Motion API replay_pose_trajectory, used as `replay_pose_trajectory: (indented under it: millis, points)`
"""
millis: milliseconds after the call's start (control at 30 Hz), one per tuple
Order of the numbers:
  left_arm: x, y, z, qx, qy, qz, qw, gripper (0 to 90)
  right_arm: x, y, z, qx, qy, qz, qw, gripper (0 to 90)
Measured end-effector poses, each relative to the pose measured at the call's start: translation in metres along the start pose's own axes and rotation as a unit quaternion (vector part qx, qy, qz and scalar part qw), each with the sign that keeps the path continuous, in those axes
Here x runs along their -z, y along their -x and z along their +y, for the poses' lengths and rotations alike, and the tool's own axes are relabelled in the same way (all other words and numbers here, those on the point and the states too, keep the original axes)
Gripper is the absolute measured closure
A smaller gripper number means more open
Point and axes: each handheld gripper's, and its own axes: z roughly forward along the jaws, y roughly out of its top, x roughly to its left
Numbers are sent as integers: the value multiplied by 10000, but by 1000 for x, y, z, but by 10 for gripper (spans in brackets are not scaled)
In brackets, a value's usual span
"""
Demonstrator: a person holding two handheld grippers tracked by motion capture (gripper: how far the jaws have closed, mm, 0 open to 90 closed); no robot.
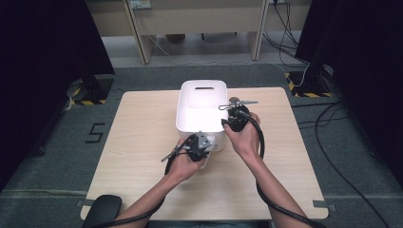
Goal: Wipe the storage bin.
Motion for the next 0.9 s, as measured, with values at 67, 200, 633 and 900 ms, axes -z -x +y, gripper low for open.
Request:
replay_pose_trajectory:
  millis: [67, 200, 633, 900]
  points:
    - [-1, 1, -1, -8, -36, 4, 10000, 788, 0, 0, 0, -8, -7, -2, 10000, 714]
    - [-6, 1, -4, 3, -53, -14, 10000, 787, 0, 0, 0, 5, 11, -1, 10000, 714]
    - [-13, 4, -8, -8, -90, -18, 10000, 788, 0, 0, 0, 16, 18, -4, 10000, 715]
    - [-17, 5, -9, -10, -126, -31, 9999, 787, 0, 0, -1, 13, 28, 2, 10000, 715]
